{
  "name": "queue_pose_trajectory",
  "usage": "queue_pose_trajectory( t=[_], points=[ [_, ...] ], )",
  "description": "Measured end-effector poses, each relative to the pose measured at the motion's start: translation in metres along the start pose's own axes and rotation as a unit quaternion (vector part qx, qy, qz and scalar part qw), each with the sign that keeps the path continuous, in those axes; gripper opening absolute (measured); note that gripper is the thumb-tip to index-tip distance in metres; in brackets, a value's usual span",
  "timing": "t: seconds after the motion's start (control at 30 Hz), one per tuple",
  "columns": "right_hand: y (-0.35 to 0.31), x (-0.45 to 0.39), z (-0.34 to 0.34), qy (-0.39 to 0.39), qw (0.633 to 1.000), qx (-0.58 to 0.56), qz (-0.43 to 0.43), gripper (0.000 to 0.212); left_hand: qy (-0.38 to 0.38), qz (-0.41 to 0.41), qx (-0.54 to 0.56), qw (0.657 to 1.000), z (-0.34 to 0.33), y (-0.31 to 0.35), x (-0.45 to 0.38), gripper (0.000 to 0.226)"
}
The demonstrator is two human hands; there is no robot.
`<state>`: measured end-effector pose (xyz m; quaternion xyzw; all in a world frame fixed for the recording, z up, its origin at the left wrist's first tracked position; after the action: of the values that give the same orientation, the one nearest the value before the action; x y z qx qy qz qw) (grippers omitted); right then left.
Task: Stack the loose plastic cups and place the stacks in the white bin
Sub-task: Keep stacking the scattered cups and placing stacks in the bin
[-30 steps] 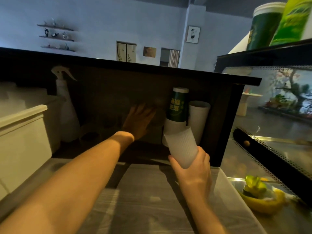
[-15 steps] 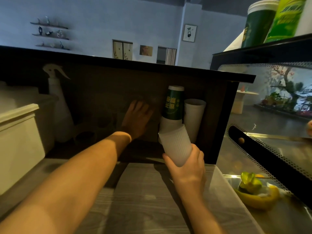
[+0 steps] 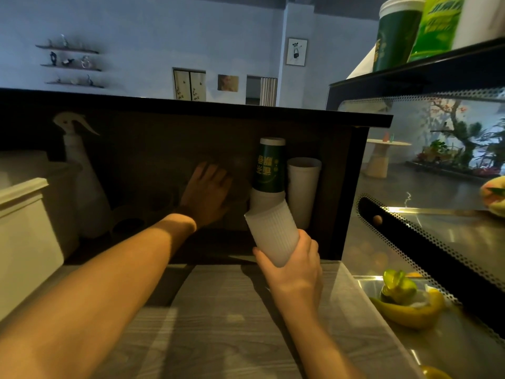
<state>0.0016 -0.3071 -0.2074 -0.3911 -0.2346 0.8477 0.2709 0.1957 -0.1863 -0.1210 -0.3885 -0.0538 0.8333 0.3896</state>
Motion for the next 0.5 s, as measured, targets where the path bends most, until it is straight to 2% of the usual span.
queue_pose_trajectory(
  t=[0.07,0.13,0.2,0.27,0.4,0.5],
  points=[
    [0.0,0.0,0.0,-0.003,1.0,0.004,0.002,0.089,0.032,0.028,0.075,0.996,0.007,0.0,0.007,0.069],
    [-0.001,0.0,0.0,-0.005,1.0,0.007,0.003,0.087,0.057,0.086,0.182,0.978,0.02,0.004,0.018,0.079],
    [-0.002,0.0,0.001,-0.003,1.0,0.006,0.005,0.086,0.066,0.159,0.298,0.939,0.034,0.006,0.034,0.077],
    [-0.004,0.0,0.001,-0.013,1.0,0.017,0.012,0.087,0.054,0.22,0.41,0.884,0.041,0.005,0.053,0.058],
    [-0.009,0.003,0.003,-0.037,0.996,0.038,0.066,0.087,0.14,0.21,0.449,0.857,0.051,0.002,0.08,0.049],
    [-0.011,0.005,0.003,-0.052,0.993,0.04,0.099,0.089,0.179,0.214,0.53,0.8,0.062,0.002,0.092,0.041]
  ],
)
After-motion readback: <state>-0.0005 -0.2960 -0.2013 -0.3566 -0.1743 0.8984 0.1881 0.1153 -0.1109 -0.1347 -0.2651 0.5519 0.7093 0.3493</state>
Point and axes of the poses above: each hand's wrist, its own x-axis away from the middle knuckle, its own z-axis out of the back of the hand, y = z × x, the point moved 2 cm from there along -x, towards the middle knuckle, and after that the axes turned 8 degrees about x, right-handed, at the moved point
